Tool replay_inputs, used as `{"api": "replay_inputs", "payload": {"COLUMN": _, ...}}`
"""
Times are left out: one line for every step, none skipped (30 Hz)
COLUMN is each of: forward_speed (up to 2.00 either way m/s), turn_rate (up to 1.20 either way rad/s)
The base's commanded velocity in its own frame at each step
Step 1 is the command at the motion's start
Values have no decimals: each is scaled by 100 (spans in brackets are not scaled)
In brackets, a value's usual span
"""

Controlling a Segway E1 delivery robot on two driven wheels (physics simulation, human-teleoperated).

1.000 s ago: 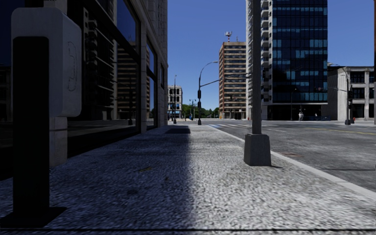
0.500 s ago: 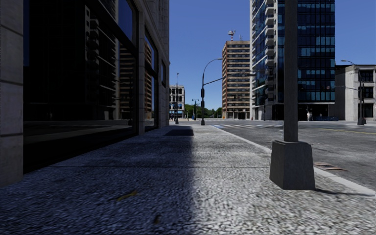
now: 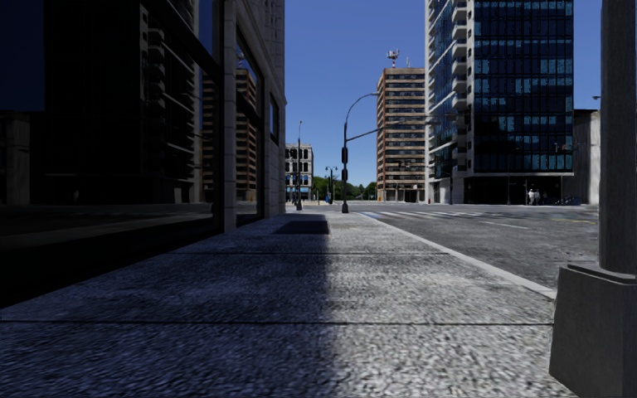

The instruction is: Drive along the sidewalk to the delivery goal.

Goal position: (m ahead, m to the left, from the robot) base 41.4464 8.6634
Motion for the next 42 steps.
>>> {"api": "replay_inputs", "payload": {"forward_speed": 194, "turn_rate": 0}}
{"api": "replay_inputs", "payload": {"forward_speed": 194, "turn_rate": 0}}
{"api": "replay_inputs", "payload": {"forward_speed": 194, "turn_rate": 0}}
{"api": "replay_inputs", "payload": {"forward_speed": 194, "turn_rate": 0}}
{"api": "replay_inputs", "payload": {"forward_speed": 194, "turn_rate": 0}}
{"api": "replay_inputs", "payload": {"forward_speed": 194, "turn_rate": 0}}
{"api": "replay_inputs", "payload": {"forward_speed": 194, "turn_rate": 0}}
{"api": "replay_inputs", "payload": {"forward_speed": 194, "turn_rate": 0}}
{"api": "replay_inputs", "payload": {"forward_speed": 194, "turn_rate": 0}}
{"api": "replay_inputs", "payload": {"forward_speed": 194, "turn_rate": 0}}
{"api": "replay_inputs", "payload": {"forward_speed": 194, "turn_rate": 0}}
{"api": "replay_inputs", "payload": {"forward_speed": 194, "turn_rate": 0}}
{"api": "replay_inputs", "payload": {"forward_speed": 194, "turn_rate": 0}}
{"api": "replay_inputs", "payload": {"forward_speed": 194, "turn_rate": 0}}
{"api": "replay_inputs", "payload": {"forward_speed": 194, "turn_rate": 0}}
{"api": "replay_inputs", "payload": {"forward_speed": 194, "turn_rate": 0}}
{"api": "replay_inputs", "payload": {"forward_speed": 194, "turn_rate": 0}}
{"api": "replay_inputs", "payload": {"forward_speed": 194, "turn_rate": 0}}
{"api": "replay_inputs", "payload": {"forward_speed": 194, "turn_rate": 0}}
{"api": "replay_inputs", "payload": {"forward_speed": 194, "turn_rate": 0}}
{"api": "replay_inputs", "payload": {"forward_speed": 194, "turn_rate": 0}}
{"api": "replay_inputs", "payload": {"forward_speed": 194, "turn_rate": 0}}
{"api": "replay_inputs", "payload": {"forward_speed": 194, "turn_rate": 2}}
{"api": "replay_inputs", "payload": {"forward_speed": 194, "turn_rate": 9}}
{"api": "replay_inputs", "payload": {"forward_speed": 194, "turn_rate": 9}}
{"api": "replay_inputs", "payload": {"forward_speed": 194, "turn_rate": 12}}
{"api": "replay_inputs", "payload": {"forward_speed": 194, "turn_rate": 12}}
{"api": "replay_inputs", "payload": {"forward_speed": 194, "turn_rate": 0}}
{"api": "replay_inputs", "payload": {"forward_speed": 194, "turn_rate": 0}}
{"api": "replay_inputs", "payload": {"forward_speed": 194, "turn_rate": 0}}
{"api": "replay_inputs", "payload": {"forward_speed": 194, "turn_rate": 0}}
{"api": "replay_inputs", "payload": {"forward_speed": 194, "turn_rate": 0}}
{"api": "replay_inputs", "payload": {"forward_speed": 194, "turn_rate": 0}}
{"api": "replay_inputs", "payload": {"forward_speed": 194, "turn_rate": 0}}
{"api": "replay_inputs", "payload": {"forward_speed": 194, "turn_rate": 0}}
{"api": "replay_inputs", "payload": {"forward_speed": 194, "turn_rate": 0}}
{"api": "replay_inputs", "payload": {"forward_speed": 194, "turn_rate": 0}}
{"api": "replay_inputs", "payload": {"forward_speed": 194, "turn_rate": 0}}
{"api": "replay_inputs", "payload": {"forward_speed": 194, "turn_rate": 0}}
{"api": "replay_inputs", "payload": {"forward_speed": 194, "turn_rate": 0}}
{"api": "replay_inputs", "payload": {"forward_speed": 194, "turn_rate": 0}}
{"api": "replay_inputs", "payload": {"forward_speed": 194, "turn_rate": 0}}
